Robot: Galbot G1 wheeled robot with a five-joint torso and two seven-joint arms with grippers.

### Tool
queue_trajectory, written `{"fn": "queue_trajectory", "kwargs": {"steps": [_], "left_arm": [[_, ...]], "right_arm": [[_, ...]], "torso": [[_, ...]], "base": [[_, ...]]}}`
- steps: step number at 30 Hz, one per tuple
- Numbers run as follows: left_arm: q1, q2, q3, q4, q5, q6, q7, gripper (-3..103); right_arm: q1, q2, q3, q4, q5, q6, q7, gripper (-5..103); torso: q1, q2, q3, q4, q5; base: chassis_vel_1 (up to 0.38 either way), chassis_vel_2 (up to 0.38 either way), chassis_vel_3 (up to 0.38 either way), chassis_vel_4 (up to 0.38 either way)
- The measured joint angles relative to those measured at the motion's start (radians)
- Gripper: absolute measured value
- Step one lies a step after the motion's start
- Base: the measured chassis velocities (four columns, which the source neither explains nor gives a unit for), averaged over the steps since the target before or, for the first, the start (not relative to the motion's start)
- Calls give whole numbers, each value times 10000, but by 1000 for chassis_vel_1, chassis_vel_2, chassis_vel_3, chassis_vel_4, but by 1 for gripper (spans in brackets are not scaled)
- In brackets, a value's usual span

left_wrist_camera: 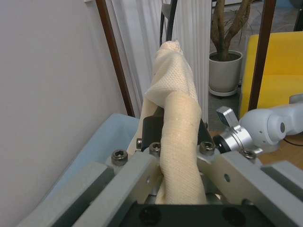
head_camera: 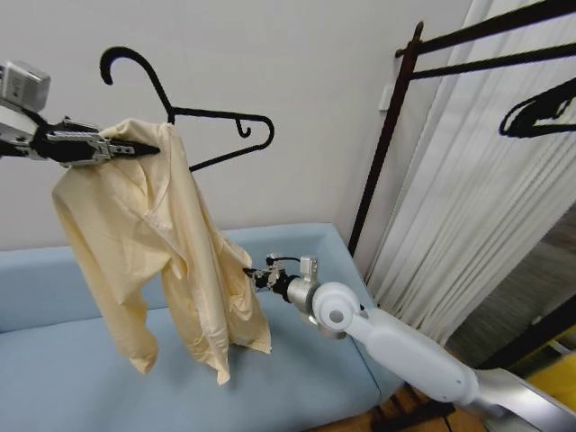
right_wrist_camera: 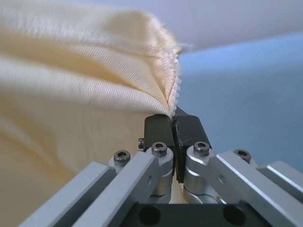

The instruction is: Pick up the clothes from the sofa and hang them on the clothes hanger.

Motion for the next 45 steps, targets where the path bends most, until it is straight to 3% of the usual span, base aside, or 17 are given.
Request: {"fn": "queue_trajectory", "kwargs": {"steps": [8,15,18,25,30,37,43,45], "left_arm": [[-42,-268,20,-167,117,40,-8,3],[-29,-546,52,-273,316,60,76,3],[-11,-715,72,-337,428,68,103,3],[120,-1316,243,-398,1292,158,296,3],[191,-1538,285,-470,1588,255,256,3],[216,-1965,384,-715,1770,446,-329,3],[193,-2289,401,-1014,1623,570,-1618,3],[189,-2303,401,-1046,1604,574,-1631,3]], "right_arm": [[1661,-157,1371,-729,-10,-351,-26,1],[4400,-716,1830,-2146,-138,-2267,-1220,1],[5239,-792,1694,-2544,-219,-2685,-1292,1],[7103,-609,1130,-2966,244,-3712,-598,1],[8153,-593,636,-2874,1063,-3868,-112,1],[9225,-735,-191,-2725,2171,-3875,555,1],[9580,-796,-968,-2243,3100,-3867,1267,1],[9586,-693,-1039,-2208,3169,-3860,1412,1]], "torso": [[0,0,1,-1,1],[0,0,1,0,1],[0,0,0,-4,2],[0,0,1,0,-2],[0,0,0,0,-2],[0,0,-1,-4,-2],[-1,0,-1,-3,0],[-1,0,-1,-3,1]], "base": [[0,0,0,0],[0,0,0,0],[0,0,0,0],[0,0,0,0],[0,0,0,0],[0,0,0,0],[0,0,0,0],[0,0,0,0]]}}
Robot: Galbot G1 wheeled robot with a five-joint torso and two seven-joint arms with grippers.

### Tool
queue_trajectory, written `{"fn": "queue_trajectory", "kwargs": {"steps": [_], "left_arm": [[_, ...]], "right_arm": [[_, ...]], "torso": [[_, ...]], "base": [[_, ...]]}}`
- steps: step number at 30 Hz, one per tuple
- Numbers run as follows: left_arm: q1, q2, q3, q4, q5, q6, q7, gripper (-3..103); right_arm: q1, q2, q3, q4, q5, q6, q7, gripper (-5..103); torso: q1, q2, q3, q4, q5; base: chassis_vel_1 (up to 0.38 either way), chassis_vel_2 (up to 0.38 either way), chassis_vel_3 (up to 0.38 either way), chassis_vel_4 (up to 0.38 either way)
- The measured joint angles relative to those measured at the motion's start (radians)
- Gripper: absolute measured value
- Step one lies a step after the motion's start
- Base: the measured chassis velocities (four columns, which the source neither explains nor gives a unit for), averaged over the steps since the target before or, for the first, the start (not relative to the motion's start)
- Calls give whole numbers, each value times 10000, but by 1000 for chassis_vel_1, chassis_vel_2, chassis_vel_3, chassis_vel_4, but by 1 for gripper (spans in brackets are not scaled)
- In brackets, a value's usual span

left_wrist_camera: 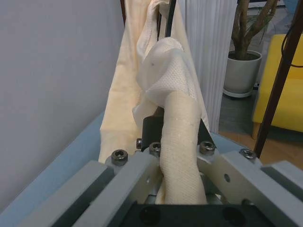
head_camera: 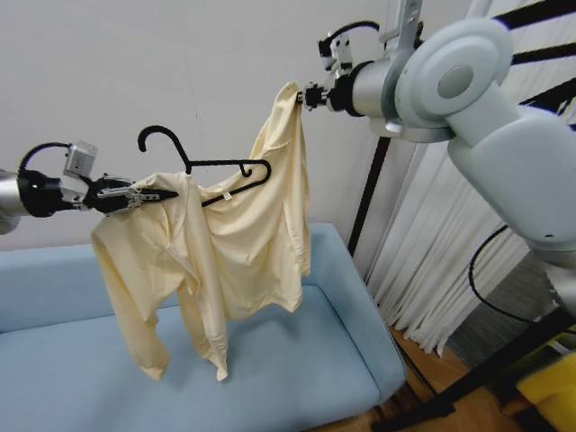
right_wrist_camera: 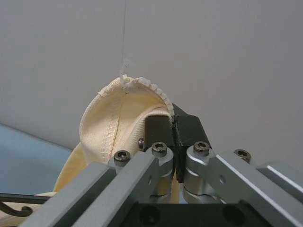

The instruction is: Pick up the clothes from the sofa and hang them on the clothes hanger.

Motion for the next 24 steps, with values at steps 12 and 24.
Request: {"fn": "queue_trajectory", "kwargs": {"steps": [12,24], "left_arm": [[-7,-3,-3,-326,40,17,578,3],[-30,-256,8,-657,-6,25,-391,3]], "right_arm": [[619,1110,-383,-1160,-828,31,-11,1],[2400,770,-1413,-1514,-1649,37,-965,1]], "torso": [[1,0,1,2,-3],[0,0,0,2,-3]], "base": [[0,0,0,0],[0,0,0,0]]}}
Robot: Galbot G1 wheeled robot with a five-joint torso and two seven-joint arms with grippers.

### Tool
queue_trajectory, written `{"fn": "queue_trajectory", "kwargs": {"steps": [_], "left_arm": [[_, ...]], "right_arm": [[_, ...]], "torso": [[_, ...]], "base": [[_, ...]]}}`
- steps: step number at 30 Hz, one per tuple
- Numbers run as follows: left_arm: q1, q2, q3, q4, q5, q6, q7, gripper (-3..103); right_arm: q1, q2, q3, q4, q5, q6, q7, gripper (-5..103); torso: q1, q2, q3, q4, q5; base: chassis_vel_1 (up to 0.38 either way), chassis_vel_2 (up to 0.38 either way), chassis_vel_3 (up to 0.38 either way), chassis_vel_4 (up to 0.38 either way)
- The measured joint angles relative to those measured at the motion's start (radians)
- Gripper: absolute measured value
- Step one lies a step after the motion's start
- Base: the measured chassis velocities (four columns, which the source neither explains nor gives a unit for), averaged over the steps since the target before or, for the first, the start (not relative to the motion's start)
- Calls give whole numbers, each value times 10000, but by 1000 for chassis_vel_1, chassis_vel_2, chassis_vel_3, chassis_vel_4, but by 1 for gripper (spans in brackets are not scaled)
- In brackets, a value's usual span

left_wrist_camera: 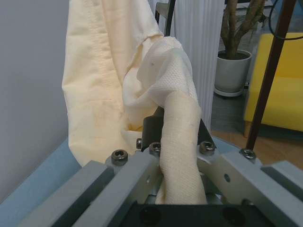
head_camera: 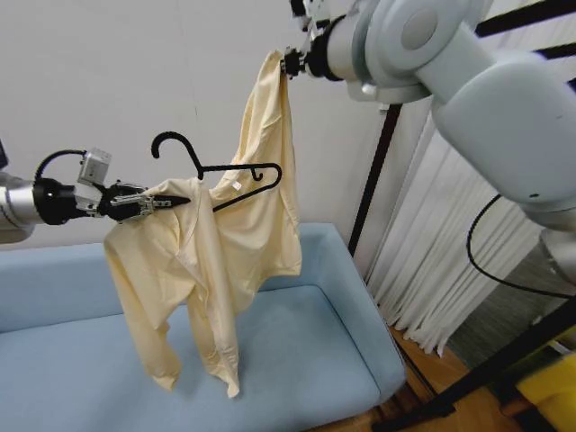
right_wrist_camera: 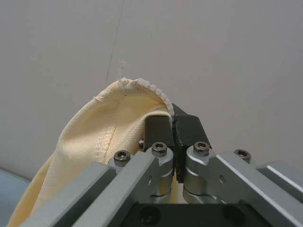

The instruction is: Pick up the clothes from the sofa and hang them on the clothes hanger.

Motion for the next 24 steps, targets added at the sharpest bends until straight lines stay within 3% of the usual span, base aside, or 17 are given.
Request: {"fn": "queue_trajectory", "kwargs": {"steps": [1,4,5,7,9,10,11,14,15,20,24], "left_arm": [[0,0,0,0,0,0,0,3],[-48,-35,-18,-83,-72,0,-237,3],[-48,-35,-18,-83,-72,0,-237,3],[-65,-50,-33,-87,-75,14,-236,3],[-71,-98,-40,-87,-64,25,-225,3],[-71,-98,-40,-87,-64,25,-225,3],[-71,-146,-40,-92,-51,29,-223,3],[-65,-278,-18,-135,2,39,-240,3],[-65,-278,-18,-135,2,39,-240,3],[-58,-478,47,-224,51,44,-308,3],[-61,-660,80,-291,83,82,-395,3]], "right_arm": [[0,0,0,0,0,0,0,1],[223,-233,-480,12,-1514,2,-1135,1],[223,-233,-480,12,-1514,2,-1135,1],[375,-421,-754,9,-2701,3,-2178,1],[507,-567,-941,-117,-4531,18,-3846,1],[507,-567,-941,-117,-4531,18,-3846,1],[600,-688,-997,-254,-5854,93,-5245,1],[916,-929,-1234,-382,-8712,785,-8011,1],[916,-929,-1234,-382,-8712,785,-8011,1],[1576,-906,-1823,-304,-10659,1155,-9572,1],[1816,-767,-2107,-220,-10998,984,-9965,1]], "torso": [[0,0,0,0,0],[0,0,0,0,1],[0,0,0,0,1],[0,0,1,0,3],[0,0,0,1,1],[0,0,0,1,1],[0,0,0,2,1],[0,0,0,-1,4],[0,0,0,-1,4],[0,0,0,0,2],[0,0,1,2,-1]], "base": [[0,0,0,0],[0,0,0,0],[0,0,0,0],[0,0,0,0],[0,0,0,0],[0,0,0,0],[0,0,0,0],[0,0,0,0],[0,0,0,0],[0,0,0,0],[0,0,0,0]]}}
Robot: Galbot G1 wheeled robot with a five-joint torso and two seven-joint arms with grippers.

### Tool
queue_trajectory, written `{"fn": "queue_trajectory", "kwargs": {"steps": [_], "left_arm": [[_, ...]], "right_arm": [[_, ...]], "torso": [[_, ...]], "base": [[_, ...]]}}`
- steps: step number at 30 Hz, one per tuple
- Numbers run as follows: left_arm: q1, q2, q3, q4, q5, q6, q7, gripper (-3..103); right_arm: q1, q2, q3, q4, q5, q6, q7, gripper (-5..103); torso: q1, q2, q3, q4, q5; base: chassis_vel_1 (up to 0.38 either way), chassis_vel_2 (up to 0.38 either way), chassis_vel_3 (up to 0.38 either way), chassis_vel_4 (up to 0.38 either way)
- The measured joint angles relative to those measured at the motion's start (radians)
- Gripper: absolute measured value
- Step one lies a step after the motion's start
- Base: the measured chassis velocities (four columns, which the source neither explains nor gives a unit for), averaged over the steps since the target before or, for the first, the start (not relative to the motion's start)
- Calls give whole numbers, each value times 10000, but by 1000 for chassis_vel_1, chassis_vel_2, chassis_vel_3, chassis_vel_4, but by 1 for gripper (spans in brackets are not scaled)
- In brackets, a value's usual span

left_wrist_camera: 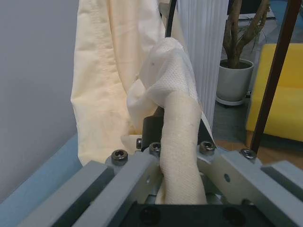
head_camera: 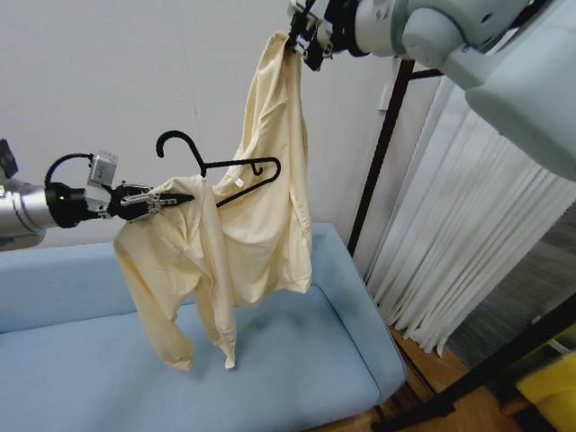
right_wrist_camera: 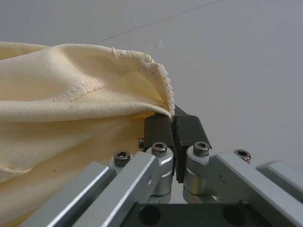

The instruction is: Pick up the clothes from the sofa and hang them on the clothes hanger.

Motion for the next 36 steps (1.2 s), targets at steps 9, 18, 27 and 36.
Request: {"fn": "queue_trajectory", "kwargs": {"steps": [9,18,27,36], "left_arm": [[13,-193,34,96,114,20,-209,3],[-57,-304,107,-54,-69,-104,-1633,3],[-304,-208,-190,193,-394,-313,-2305,3],[-315,397,-298,781,-197,-625,-1919,3]], "right_arm": [[73,-23,131,184,356,-931,203,1],[203,-69,238,264,1598,-991,899,1],[-1320,-165,876,648,6791,-1004,5039,1],[-1800,1183,2521,24,14776,-1004,10804,1]], "torso": [[1,0,1,-1,2],[-1,1,-1,-1,0],[1,0,1,-3,2],[0,0,0,3,-2]], "base": [[0,0,0,0],[0,0,0,0],[0,0,0,0],[0,0,0,0]]}}
